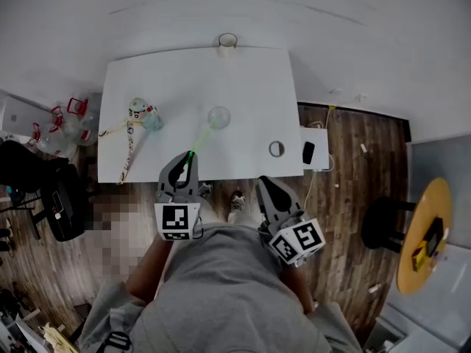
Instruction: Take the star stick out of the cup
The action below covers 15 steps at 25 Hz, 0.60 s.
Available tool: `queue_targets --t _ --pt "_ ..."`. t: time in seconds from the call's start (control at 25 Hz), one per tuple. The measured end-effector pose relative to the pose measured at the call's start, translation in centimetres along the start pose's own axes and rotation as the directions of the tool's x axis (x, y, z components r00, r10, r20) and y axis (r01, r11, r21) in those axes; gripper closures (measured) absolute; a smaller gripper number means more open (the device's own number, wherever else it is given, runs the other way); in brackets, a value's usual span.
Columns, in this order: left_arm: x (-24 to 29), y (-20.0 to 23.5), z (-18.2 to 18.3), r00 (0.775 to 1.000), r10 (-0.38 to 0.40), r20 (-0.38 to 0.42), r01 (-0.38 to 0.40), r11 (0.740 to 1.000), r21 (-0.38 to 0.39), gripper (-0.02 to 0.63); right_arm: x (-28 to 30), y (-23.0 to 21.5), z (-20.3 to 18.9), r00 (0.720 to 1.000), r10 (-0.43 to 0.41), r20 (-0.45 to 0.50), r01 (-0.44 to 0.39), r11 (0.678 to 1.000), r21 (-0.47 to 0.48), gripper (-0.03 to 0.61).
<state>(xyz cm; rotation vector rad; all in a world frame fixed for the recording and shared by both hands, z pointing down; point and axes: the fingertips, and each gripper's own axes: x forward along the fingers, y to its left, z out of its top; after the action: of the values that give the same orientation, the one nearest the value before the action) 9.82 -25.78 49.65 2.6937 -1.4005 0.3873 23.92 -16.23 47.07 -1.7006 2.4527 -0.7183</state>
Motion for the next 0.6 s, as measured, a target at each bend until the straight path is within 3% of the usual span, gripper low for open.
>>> queue_targets --t 0.24,0.6 --pt "-3.1 -0.1 1.4 0.995 0.088 0.044 -0.087 0.996 -0.02 0.571 -0.2 0.1 0.4 0.996 0.091 -0.017 -0.091 0.996 -0.021 0.541" --pt "-8.1 -1.8 2.6 0.981 0.128 0.149 -0.125 0.992 -0.029 0.571 -0.6 0.8 0.1 0.98 0.193 -0.044 -0.195 0.98 -0.046 0.541"
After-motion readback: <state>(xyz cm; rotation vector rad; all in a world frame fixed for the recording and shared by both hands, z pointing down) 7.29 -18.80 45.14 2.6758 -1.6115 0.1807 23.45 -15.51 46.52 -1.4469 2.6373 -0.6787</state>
